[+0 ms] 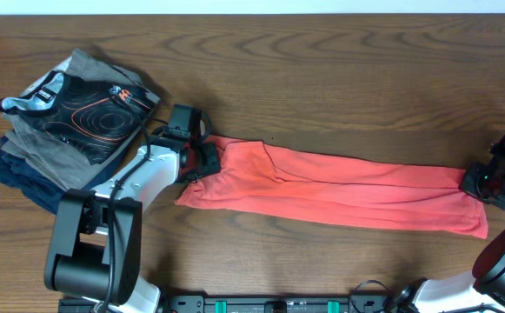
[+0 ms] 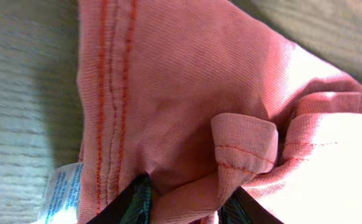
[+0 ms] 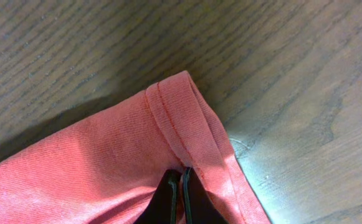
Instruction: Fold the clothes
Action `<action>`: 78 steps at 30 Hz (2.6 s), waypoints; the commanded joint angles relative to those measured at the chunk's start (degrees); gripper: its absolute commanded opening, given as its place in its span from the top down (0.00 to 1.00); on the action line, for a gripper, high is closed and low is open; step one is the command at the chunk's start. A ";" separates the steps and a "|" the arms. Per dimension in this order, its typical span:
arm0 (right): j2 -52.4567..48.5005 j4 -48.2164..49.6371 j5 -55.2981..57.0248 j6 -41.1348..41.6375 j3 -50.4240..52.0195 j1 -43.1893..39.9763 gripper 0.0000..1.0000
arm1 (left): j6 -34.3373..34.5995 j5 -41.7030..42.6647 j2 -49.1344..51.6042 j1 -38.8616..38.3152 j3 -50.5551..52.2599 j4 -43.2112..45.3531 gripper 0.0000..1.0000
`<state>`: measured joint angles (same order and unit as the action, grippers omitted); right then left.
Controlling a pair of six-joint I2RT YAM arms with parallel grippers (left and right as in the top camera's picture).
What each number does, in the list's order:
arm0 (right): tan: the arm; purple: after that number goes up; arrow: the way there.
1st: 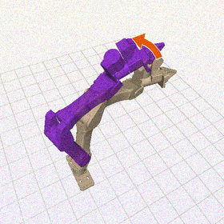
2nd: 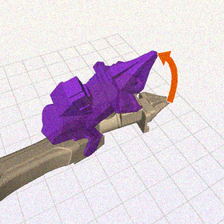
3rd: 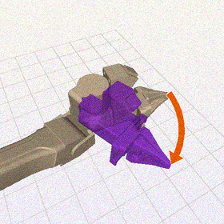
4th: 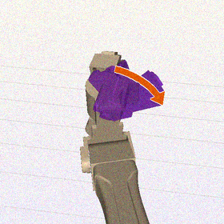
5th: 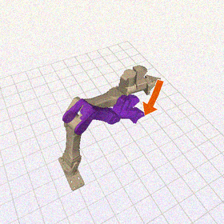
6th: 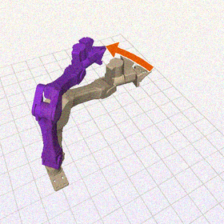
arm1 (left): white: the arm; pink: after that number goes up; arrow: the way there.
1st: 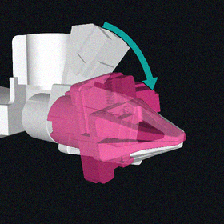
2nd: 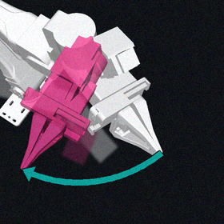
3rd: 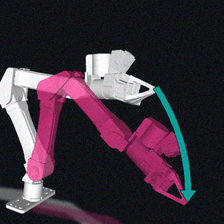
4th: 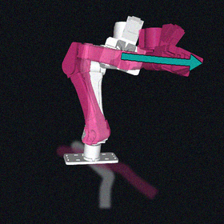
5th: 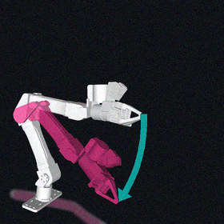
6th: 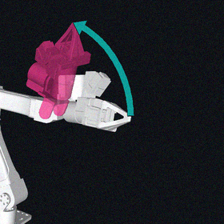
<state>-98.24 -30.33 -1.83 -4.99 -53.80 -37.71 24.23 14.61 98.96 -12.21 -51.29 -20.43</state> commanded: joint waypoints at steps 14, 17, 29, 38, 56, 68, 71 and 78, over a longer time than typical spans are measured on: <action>-3.69 3.32 0.44 -0.22 5.46 -0.46 0.94 | 0.79 -3.72 3.80 1.86 2.32 1.42 0.63; -5.88 5.73 0.24 -0.22 5.64 -0.46 0.94 | 1.49 -3.69 3.80 1.86 2.32 3.39 0.63; -7.32 23.34 -6.25 1.75 5.42 0.68 0.94 | 6.86 -3.58 3.80 1.86 2.32 16.55 0.62; -5.51 16.63 -6.58 2.38 -0.07 3.41 0.71 | 5.84 3.39 2.05 2.19 2.16 16.55 0.41; 7.48 -6.38 8.50 4.28 -5.79 1.25 0.30 | 0.85 2.71 -16.11 4.42 1.84 -8.79 0.13; 1.16 1.79 5.77 -3.39 -0.02 -0.04 0.25 | 0.87 2.71 -16.11 4.42 1.84 -20.24 0.11; -0.35 3.52 4.24 -3.91 -0.02 -0.04 0.25 | 0.87 2.69 -16.11 4.42 1.84 -20.22 0.11; -3.58 7.72 -7.52 -5.42 -0.02 -0.04 0.26 | 0.90 1.70 -16.11 4.42 1.90 -19.98 0.11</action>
<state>-100.84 -23.22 -3.73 -8.91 -53.89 -37.39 25.63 17.58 82.76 -7.81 -49.39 -40.27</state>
